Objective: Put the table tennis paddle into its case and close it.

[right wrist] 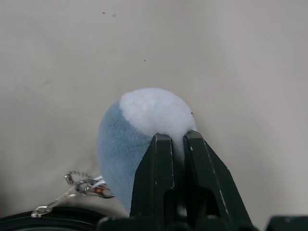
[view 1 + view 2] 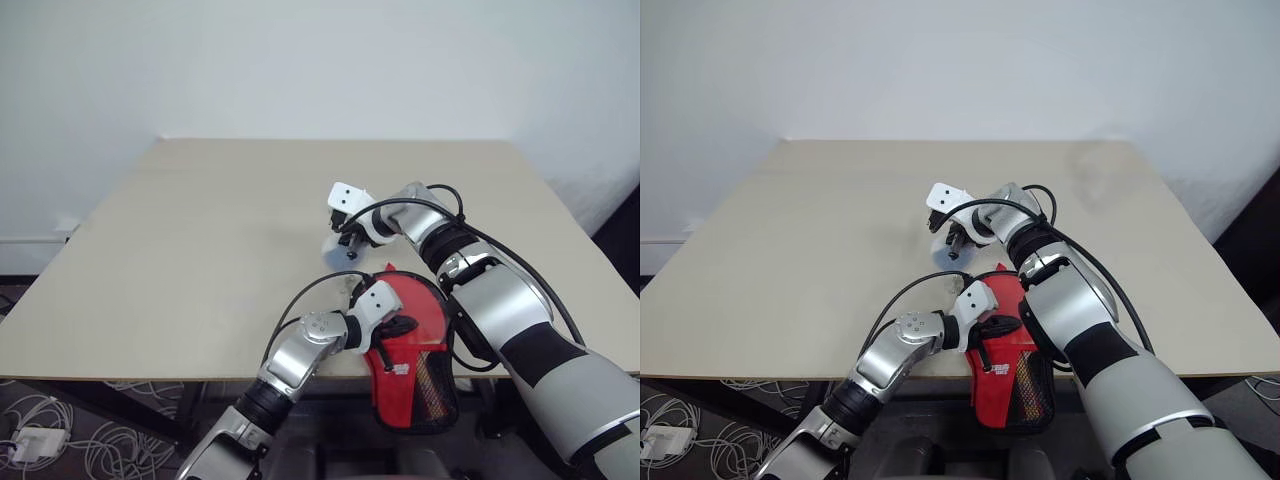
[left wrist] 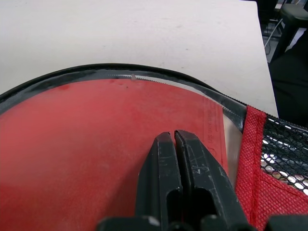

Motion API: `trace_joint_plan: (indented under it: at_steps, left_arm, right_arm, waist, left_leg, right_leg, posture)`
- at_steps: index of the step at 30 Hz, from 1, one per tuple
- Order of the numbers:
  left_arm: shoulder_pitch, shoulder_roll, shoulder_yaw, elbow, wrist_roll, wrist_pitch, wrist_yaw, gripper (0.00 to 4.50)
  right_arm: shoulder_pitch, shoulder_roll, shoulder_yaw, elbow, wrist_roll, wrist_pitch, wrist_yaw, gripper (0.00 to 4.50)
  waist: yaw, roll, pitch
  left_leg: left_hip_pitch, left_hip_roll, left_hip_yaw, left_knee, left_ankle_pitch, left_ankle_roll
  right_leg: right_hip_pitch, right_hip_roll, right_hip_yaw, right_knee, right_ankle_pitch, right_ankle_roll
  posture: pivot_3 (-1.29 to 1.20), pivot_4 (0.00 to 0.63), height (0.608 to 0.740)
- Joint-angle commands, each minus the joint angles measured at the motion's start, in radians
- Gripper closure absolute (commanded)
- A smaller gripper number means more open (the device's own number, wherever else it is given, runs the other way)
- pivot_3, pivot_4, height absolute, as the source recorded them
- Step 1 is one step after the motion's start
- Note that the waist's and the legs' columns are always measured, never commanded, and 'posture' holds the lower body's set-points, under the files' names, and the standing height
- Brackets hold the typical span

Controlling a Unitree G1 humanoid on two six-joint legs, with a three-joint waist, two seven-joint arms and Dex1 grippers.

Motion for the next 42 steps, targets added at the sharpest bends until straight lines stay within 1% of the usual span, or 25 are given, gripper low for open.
trace_joint_plan:
  at_steps: [1,7,13,20,33,39,42]
  left_arm:
    - [0.013,0.003,-0.012,0.044,0.018,0.02,-0.006,4.5]
    - [0.011,0.001,-0.007,0.051,0.021,0.017,-0.004,4.5]
    - [0.003,-0.002,0.002,0.063,0.023,0.014,-0.003,4.5]
    - [0.008,-0.009,0.008,0.065,0.026,0.013,-0.001,4.5]
    - [-0.007,-0.022,0.011,0.094,0.031,-0.002,-0.005,4.5]
    - [-0.019,-0.024,0.016,0.114,0.03,-0.014,-0.006,4.5]
    - [-0.021,-0.027,0.015,0.119,0.031,-0.017,-0.005,4.5]
  right_arm:
    - [-0.016,-0.03,-0.009,-0.011,-0.019,-0.037,-0.043,4.48]
    - [-0.011,-0.062,0.013,-0.005,-0.057,-0.077,-0.099,4.48]
    - [0.0,-0.107,0.014,0.001,-0.07,-0.088,-0.113,4.48]
    - [0.022,-0.194,0.009,-0.005,-0.078,-0.093,-0.101,4.48]
    - [0.081,-0.348,0.021,-0.07,-0.087,-0.096,0.001,4.48]
    - [0.128,-0.424,0.009,-0.188,-0.074,-0.062,0.111,4.48]
    - [0.17,-0.462,-0.003,-0.282,-0.06,-0.019,0.162,4.48]
  waist:
    - [0.0,0.0,0.0]
    - [0.0,0.0,0.0]
    - [0.0,0.0,0.0]
    - [0.0,0.0,0.0]
    - [0.001,0.002,-0.001]
    - [0.002,0.004,-0.002]
    - [0.003,0.005,-0.002]
  left_leg:
    - [0.0,0.0,0.0,0.0,0.0,0.0]
    - [0.0,0.0,0.0,0.0,0.0,0.0]
    - [0.0,0.0,0.0,0.001,0.0,0.0]
    - [0.0,0.0,0.0,0.001,0.0,0.0]
    - [0.001,-0.001,0.0,0.002,0.0,0.0]
    - [0.001,-0.001,0.0,0.002,0.0,0.0]
    - [0.001,-0.001,0.0,0.002,0.0,0.0]
  right_leg:
    - [0.0,0.0,0.0,0.0,0.0,0.0]
    - [0.0,0.0,0.0,0.0,0.0,0.0]
    - [0.0,0.0,0.0,0.0,0.0,0.0]
    - [0.001,0.0,0.0,0.001,0.0,0.0]
    - [0.001,0.0,0.001,0.001,0.0,0.0]
    - [0.001,0.0,0.001,0.0,0.0,0.0]
    - [0.001,0.0,0.001,0.0,0.0,0.0]
  posture:
    - [0.0,0.0,0.74]
    - [0.0,0.0,0.74]
    - [0.0,0.0,0.74]
    - [0.0,0.0,0.74]
    - [0.0,0.0,0.74]
    - [0.0,0.0,0.74]
    - [0.0,0.0,0.74]
